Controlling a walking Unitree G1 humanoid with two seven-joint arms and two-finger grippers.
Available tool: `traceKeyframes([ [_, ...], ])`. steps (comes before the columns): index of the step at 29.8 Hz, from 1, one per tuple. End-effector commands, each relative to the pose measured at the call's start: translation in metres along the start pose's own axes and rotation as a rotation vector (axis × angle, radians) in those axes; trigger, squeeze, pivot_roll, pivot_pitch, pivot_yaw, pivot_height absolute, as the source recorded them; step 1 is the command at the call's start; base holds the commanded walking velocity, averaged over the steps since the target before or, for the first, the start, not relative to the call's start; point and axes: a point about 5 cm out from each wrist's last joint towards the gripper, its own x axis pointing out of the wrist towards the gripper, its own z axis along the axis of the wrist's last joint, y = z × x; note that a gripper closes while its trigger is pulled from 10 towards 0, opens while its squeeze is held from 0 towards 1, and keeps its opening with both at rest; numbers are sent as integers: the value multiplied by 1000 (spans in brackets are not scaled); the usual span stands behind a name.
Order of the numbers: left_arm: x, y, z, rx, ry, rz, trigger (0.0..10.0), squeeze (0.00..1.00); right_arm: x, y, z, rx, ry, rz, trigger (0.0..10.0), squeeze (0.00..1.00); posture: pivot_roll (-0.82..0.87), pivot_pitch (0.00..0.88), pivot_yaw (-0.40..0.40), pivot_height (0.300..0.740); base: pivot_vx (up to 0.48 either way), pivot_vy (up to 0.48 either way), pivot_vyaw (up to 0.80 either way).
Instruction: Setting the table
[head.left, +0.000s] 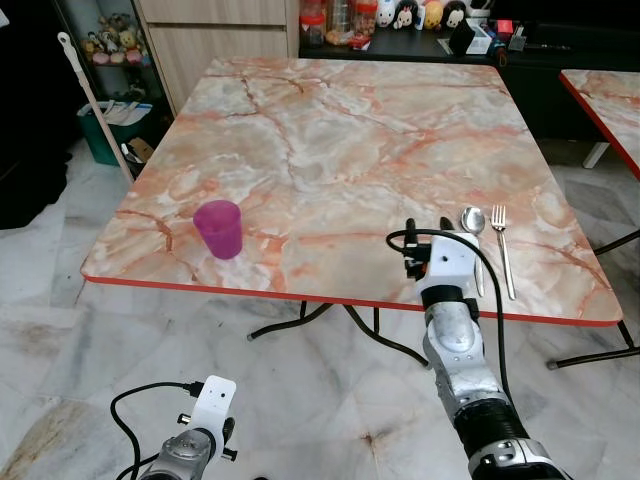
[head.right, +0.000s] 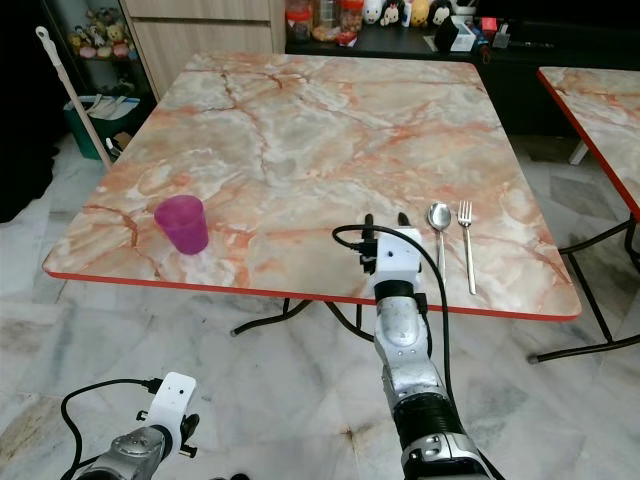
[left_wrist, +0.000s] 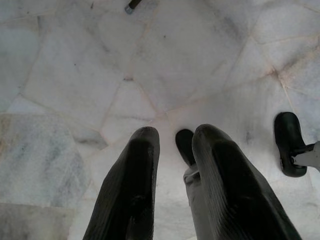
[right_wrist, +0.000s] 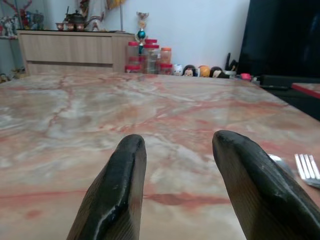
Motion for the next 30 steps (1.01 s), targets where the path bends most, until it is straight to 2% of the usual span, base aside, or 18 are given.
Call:
traceKeyframes([
  [1,-1,-1,-5,3,18,0,10000,0,2,2,1,6,4,-2,10000,0,-13,133,-1,740,0,-300,0],
  [12,-1,0,-4,-1,16,8,10000,0,1,6,1,16,1,18,10000,0,-9,142,-5,740,0,-298,0],
  [27,-1,4,-3,-56,-9,31,10000,0,3,15,3,31,-9,56,10000,0,1,145,-16,740,0,0,0],
  [30,-1,4,-3,-58,-11,36,10000,0,3,17,4,31,-11,64,10000,0,3,145,-19,740,336,0,0],
])
